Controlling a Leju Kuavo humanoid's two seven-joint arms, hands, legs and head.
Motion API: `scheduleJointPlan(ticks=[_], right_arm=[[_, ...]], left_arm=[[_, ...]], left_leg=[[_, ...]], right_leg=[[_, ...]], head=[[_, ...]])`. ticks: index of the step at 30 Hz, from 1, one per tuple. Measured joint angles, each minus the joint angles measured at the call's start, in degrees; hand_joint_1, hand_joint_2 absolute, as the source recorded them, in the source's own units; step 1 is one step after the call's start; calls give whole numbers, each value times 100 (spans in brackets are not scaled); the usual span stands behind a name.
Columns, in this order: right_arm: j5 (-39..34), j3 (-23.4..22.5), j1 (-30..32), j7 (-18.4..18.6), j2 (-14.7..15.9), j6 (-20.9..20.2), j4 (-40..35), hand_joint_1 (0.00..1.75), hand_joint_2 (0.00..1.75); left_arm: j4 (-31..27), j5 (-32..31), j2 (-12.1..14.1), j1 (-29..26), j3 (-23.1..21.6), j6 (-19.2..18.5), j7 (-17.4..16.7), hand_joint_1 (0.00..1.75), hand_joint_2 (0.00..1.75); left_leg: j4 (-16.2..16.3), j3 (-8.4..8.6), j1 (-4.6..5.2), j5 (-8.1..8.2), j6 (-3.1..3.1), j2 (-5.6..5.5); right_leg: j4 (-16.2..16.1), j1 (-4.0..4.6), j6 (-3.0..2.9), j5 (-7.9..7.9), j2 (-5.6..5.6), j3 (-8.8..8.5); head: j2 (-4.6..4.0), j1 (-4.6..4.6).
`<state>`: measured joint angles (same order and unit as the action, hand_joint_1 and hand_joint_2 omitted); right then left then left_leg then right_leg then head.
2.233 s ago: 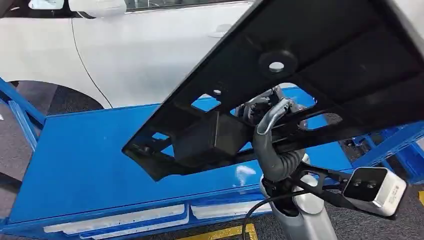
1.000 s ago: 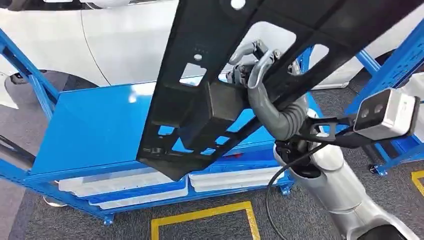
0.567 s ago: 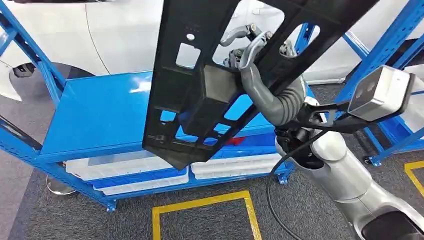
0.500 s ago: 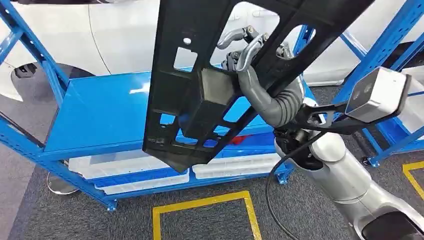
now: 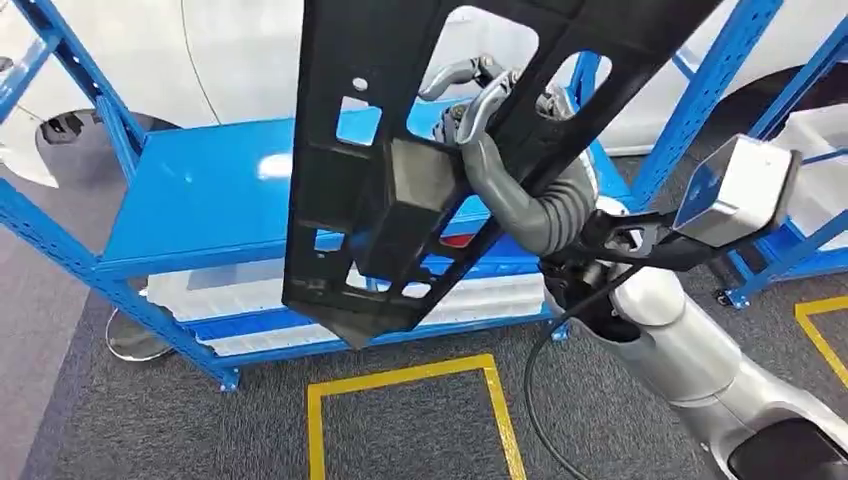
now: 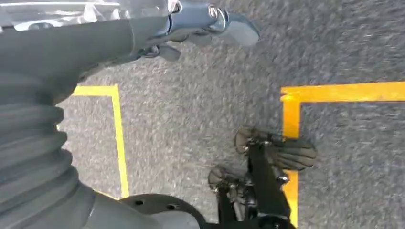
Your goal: Take the parts from the cabinet and place them on the table.
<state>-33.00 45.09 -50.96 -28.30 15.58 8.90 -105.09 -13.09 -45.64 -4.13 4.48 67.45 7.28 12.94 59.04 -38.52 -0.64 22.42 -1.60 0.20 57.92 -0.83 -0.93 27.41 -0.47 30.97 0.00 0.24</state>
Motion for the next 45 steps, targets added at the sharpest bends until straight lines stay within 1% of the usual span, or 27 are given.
scheduleJointPlan(ticks=[3, 4, 6, 8, 9, 10, 11, 13, 15, 16, 18, 19, 21, 22, 24, 25, 29, 30, 31, 33, 35, 37, 39, 40, 41, 44, 45], right_arm=[[61, 52, 24, -104, -35, 9, 4, 175, 175], [138, 70, 76, -175, -63, -40, 13, 175, 175], [311, 83, 245, -278, -142, -182, 26, 175, 175], [479, 81, 406, -328, -234, -326, 28, 175, 175], [507, 76, 447, -339, -269, -348, 26, 175, 175], [524, 61, 474, -350, -304, -374, 24, 175, 175], [536, 52, 488, -354, -321, -378, 24, 175, 175], [570, 46, 516, -352, -356, -406, 22, 175, 175], [643, -9, 589, -295, -376, -536, 22, 175, 175], [691, -48, 623, -271, -387, -601, 15, 175, 175], [730, -109, 707, -236, -411, -651, 17, 175, 175], [734, -131, 751, -232, -413, -671, 15, 175, 175], [745, -153, 818, -225, -415, -684, 17, 175, 175], [745, -158, 830, -223, -417, -686, 17, 175, 175], [748, -177, 829, -225, -442, -686, 15, 175, 175], [752, -188, 828, -225, -450, -686, 9, 175, 175], [758, -208, 845, -223, -472, -697, 0, 175, 175], [761, -219, 841, -223, -474, -704, 0, 175, 175], [765, -223, 839, -223, -485, -706, 0, 175, 175], [767, -238, 839, -223, -505, -721, 0, 175, 175], [700, -262, 840, -156, -503, -767, 0, 175, 175], [543, -299, 837, -24, -464, -774, -63, 175, 175], [428, -368, 799, 55, -387, -785, -155, 175, 175], [380, -409, 774, 81, -358, -787, -203, 175, 175], [347, -448, 735, 87, -321, -789, -241, 175, 175], [295, -524, 717, 105, -228, -802, -291, 175, 175], [278, -555, 712, 105, -188, -815, -297, 175, 175]], left_arm=[[0, 22, 4, -20, 22, 4, -9, 0, 175], [0, 28, 4, -17, 35, 4, -6, 0, 175], [0, 46, 4, -20, 61, 4, 7, 0, 175], [0, 70, 4, -12, 98, -4, 20, 0, 175], [0, 70, 4, -3, 103, -11, 24, 0, 175], [0, 72, 11, 11, 105, -15, 26, 0, 175], [0, 72, 11, 21, 107, -18, 26, 0, 175], [0, 72, 11, 22, 122, -18, 28, 0, 175], [0, 70, 0, -1, 129, -20, 17, 0, 175], [0, 70, 0, 0, 131, -20, 9, 0, 175], [0, 70, 0, 2, 138, -20, 7, 0, 175], [0, 70, 0, -5, 140, -20, 5, 0, 175], [0, 70, 0, -10, 142, -20, 0, 0, 175], [0, 70, -2, -17, 144, -20, -4, 0, 175], [0, 70, -13, -15, 144, -20, -9, 0, 175], [0, 70, -18, -12, 144, -20, -9, 0, 175], [0, 70, -15, -15, 149, -20, -9, 0, 175], [0, 70, -13, -16, 151, -20, -9, 0, 175], [0, 70, -4, -17, 155, -20, -9, 0, 175], [0, 68, -7, -19, 168, -20, -28, 0, 175], [0, 76, -7, -37, 192, -20, -28, 0, 175], [0, 81, 2, -54, 216, -20, -11, 0, 175], [0, 72, 17, -57, 229, -41, 9, 0, 175], [0, 68, 33, -62, 229, -50, 11, 0, 175], [0, 68, 46, -80, 236, -55, 13, 0, 175], [0, 66, 65, -121, 245, -57, 15, 0, 175], [0, 65, 65, -112, 247, -50, 15, 0, 175]], left_leg=[[1118, -293, -8, 1000, -54, 1], [1514, -359, -7, 1149, -64, 1], [1666, -195, -6, 938, -54, 0], [984, 398, 3, 537, 2, -2], [487, 788, 12, 547, 49, -6], [-52, 1128, 52, 792, 91, -6], [-249, 1214, 54, 857, 85, -5], [-246, 1129, 99, 802, 154, -4], [-339, 1087, 37, 631, 227, 34], [-346, 1024, 39, 563, 283, 32], [-343, 891, 40, 439, 299, 33], [-335, 816, 42, 385, 295, 33], [-305, 679, 38, 303, 277, 33], [-285, 617, 34, 271, 259, 33], [-217, 528, 27, 241, 226, 32], [-181, 479, 44, 235, 201, 32], [-171, 460, 45, 163, 69, 31], [-141, 436, 40, 179, 39, 25], [-12, 378, 19, 315, 10, 19], [829, 38, -4, 863, -33, 18], [1611, -260, -7, 1154, -57, 18], [1421, -102, -7, 913, -48, 18], [432, 449, -9, 448, -6, -31], [22, 653, -20, 374, 23, -190], [-98, 776, -32, 440, 45, -362], [-156, 727, 9, 452, 78, -232], [-222, 732, -43, 417, 133, -173]], right_leg=[[3, 27, -66, -206, -1, 258], [9, 44, -69, -278, -3, 354], [14, 63, -65, -405, -4, 522], [37, 74, -44, -527, 1, 686], [53, 75, -33, -581, 4, 729], [61, 101, 2, -626, 9, 767], [51, 87, 35, -678, -5, 771], [-18, 53, 113, -780, -18, 763], [3, 42, 176, -768, 2, 798], [185, 45, 199, -455, 20, 878], [1009, 15, 250, 226, 21, 1123], [1454, 6, 279, 401, 22, 1239], [1730, -12, 307, 295, 21, 1208], [1475, -22, 309, 127, 21, 978], [421, -35, 285, -91, 19, 236], [8, -24, 248, 64, 20, -18], [12, 40, 94, -10, 38, 53], [-55, -6, 29, -68, 25, 49], [-66, -4, 8, -94, 17, 54], [-66, 7, -42, -127, 18, 111], [-56, 20, -42, -155, 20, 159], [-49, 19, -27, -170, 24, 173], [-34, 19, 2, -171, 87, 171], [-26, 12, 25, -171, 90, 183], [-20, 28, 62, -189, 102, 239], [-27, 1, 175, -263, 233, 286], [-21, 31, 218, -260, 272, 296]], head=[[0, -35], [0, -37], [0, -35], [0, -39], [0, -41], [0, -33], [2, -31], [2, -76], [2, -74], [0, -35], [0, -15], [2, -15], [0, -7], [0, -9], [2, -7], [0, -9], [0, 11], [2, 4], [0, 5], [2, -30], [0, -28], [0, -26], [0, -26], [0, -24], [0, -13], [0, -48], [0, -46]])
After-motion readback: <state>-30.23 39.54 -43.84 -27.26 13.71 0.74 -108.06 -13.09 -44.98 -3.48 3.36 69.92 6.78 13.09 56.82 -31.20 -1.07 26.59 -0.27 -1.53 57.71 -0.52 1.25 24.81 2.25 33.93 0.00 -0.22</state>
